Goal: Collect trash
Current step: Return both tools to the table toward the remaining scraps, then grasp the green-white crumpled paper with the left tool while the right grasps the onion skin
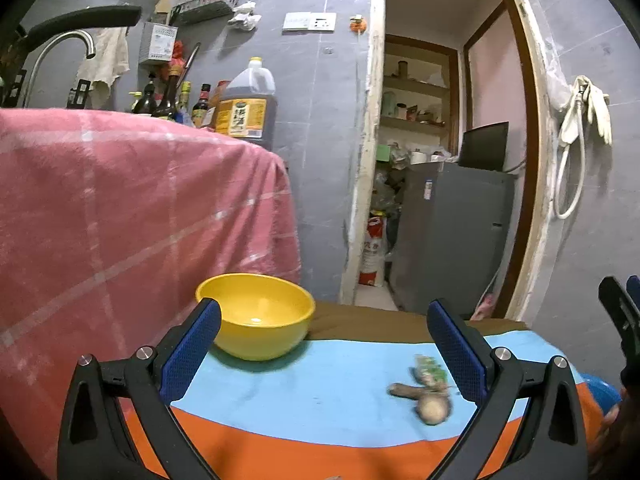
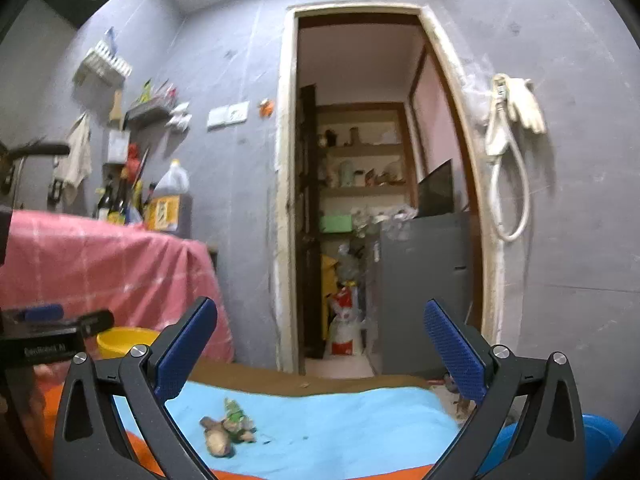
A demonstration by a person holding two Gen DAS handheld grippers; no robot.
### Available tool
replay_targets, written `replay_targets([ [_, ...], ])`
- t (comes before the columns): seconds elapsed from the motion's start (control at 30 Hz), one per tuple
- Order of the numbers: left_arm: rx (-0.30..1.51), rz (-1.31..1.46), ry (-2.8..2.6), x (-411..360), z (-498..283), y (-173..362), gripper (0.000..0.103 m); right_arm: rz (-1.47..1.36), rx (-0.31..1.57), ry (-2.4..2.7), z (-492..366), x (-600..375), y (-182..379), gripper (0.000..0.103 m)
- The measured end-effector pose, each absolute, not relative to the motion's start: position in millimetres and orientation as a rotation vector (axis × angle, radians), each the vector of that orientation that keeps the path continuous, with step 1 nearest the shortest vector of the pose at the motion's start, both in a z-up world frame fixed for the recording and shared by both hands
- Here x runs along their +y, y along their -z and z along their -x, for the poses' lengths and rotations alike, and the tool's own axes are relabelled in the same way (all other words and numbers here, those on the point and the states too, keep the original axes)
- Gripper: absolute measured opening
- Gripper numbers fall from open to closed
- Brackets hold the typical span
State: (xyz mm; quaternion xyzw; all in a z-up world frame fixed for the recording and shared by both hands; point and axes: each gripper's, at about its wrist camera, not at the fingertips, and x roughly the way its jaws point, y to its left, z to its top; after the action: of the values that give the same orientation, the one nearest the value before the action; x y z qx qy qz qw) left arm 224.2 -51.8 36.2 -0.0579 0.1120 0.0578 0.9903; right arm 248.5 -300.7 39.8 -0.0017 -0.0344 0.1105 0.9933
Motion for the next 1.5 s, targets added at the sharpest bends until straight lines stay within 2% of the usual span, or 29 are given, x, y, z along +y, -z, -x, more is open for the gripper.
replay_targets([
  [0.2,0.266,0.096,-0.121,-35,-231,-20,0.101,0.095,0.057,-0.274,-268,-269,-25,0.103],
  [0.4,0.357,0.113,-0.117,-22,-245,-2,0.101,0.176,0.251,-0.311,-294,-247,-13,0.103],
  [0.67,0.526,0.136,-0.088,-19,-269,12,0.101,0.147,0.575,-0.401,-334,-240,17,0.103],
  [0.73,0.568,0.135,-0.074,-19,-275,16,0.101,0.142,0.627,-0.424,-341,-239,23,0.096],
  [0.8,0.597,0.137,-0.064,-18,-278,19,0.101,0.154,0.666,-0.437,-345,-235,29,0.084],
  [1.03,0.676,0.147,-0.006,-19,-289,28,0.100,0.224,0.766,-0.511,-352,-215,42,0.067],
  [1.13,0.712,0.136,0.024,-24,-294,31,0.095,0.254,0.802,-0.527,-354,-208,47,0.053],
  [1.2,0.734,0.127,0.046,-26,-297,34,0.091,0.255,0.814,-0.536,-355,-207,49,0.035],
  [1.27,0.758,0.116,0.076,-30,-302,36,0.086,0.239,0.816,-0.554,-354,-210,49,0.025],
  [1.5,0.848,0.051,0.179,-55,-318,44,0.083,0.218,0.792,-0.519,-347,-229,46,0.022],
])
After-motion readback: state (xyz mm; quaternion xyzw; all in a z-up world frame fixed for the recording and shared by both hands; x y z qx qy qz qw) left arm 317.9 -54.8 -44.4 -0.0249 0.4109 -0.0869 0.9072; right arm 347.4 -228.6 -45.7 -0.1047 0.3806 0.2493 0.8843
